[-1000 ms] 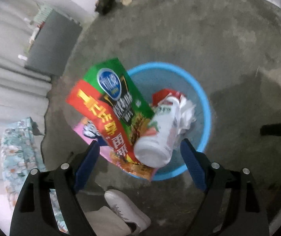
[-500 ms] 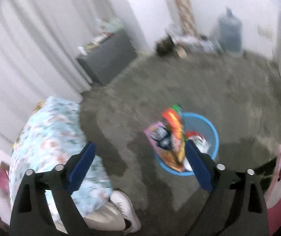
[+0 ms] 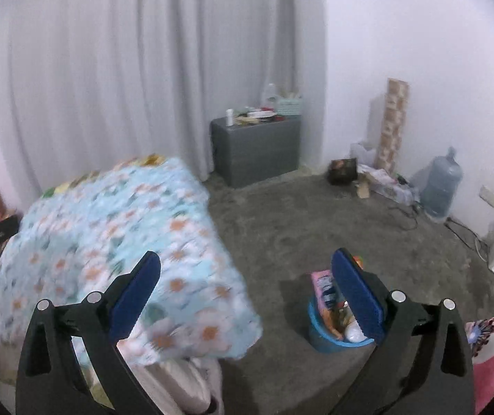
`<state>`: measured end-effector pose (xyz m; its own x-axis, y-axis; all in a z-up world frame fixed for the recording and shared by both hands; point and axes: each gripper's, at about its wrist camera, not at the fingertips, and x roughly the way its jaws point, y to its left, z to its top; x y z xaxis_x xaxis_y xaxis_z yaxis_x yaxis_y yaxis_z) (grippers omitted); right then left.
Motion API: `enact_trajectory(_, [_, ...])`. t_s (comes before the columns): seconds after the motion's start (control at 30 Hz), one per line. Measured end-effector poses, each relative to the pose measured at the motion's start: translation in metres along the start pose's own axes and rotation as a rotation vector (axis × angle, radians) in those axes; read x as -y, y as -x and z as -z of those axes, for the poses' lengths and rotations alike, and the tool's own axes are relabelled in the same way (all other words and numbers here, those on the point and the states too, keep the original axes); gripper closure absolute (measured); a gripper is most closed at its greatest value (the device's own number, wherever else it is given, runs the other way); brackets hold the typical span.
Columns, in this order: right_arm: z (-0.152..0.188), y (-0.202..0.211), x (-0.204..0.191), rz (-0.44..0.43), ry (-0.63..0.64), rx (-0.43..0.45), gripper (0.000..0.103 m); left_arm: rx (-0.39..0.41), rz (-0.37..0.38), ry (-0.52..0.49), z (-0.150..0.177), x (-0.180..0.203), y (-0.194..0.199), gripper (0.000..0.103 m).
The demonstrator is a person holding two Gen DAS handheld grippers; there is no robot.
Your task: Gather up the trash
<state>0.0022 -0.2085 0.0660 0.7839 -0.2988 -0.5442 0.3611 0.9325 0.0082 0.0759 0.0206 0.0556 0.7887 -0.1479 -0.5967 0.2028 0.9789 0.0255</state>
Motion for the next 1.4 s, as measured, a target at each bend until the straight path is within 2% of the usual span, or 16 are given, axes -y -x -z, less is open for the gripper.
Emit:
enact_trajectory(0.07, [0.014,0.0,-0.022,-0.007,0.057,-0.024,0.006,-0.043,-0.001,0.009,0.012,0.001,-0.002,0.009])
enact_trajectory(0.13, [0.026,-0.008,-0.04,0.028,0.122,-0.083,0.007,-0.104,-0.008,0.043,0.023,0.001,-0.009,0.009])
enact_trajectory(0.2, [0.035,-0.015,-0.051,0.069,0.169,-0.124,0.007,-0.18,0.012,0.101,0.039,0.002,-0.016,0.009])
enact_trajectory(0.27, [0.044,-0.02,-0.053,0.064,0.171,-0.167,0.006,-0.242,0.033,0.123,0.052,0.008,-0.022,0.009])
enact_trajectory(0.37, [0.05,-0.024,-0.048,0.054,0.134,-0.214,0.006,-0.301,0.042,0.06,0.066,0.024,-0.028,0.009])
enact_trajectory(0.53, [0.065,-0.025,-0.038,0.105,0.116,-0.24,0.006,-0.296,0.033,0.028,0.067,0.032,-0.028,0.009])
enact_trajectory(0.7, [0.071,-0.029,-0.03,0.129,0.113,-0.26,0.006,-0.325,0.019,-0.004,0.068,0.038,-0.034,0.009])
enact_trajectory(1.07, [0.074,-0.036,-0.004,0.183,0.062,-0.29,0.006,-0.328,0.016,-0.06,0.066,0.049,-0.034,0.009])
enact_trajectory(1.4, [0.077,-0.039,0.002,0.191,0.058,-0.302,0.007,-0.34,0.011,-0.073,0.068,0.054,-0.037,0.009])
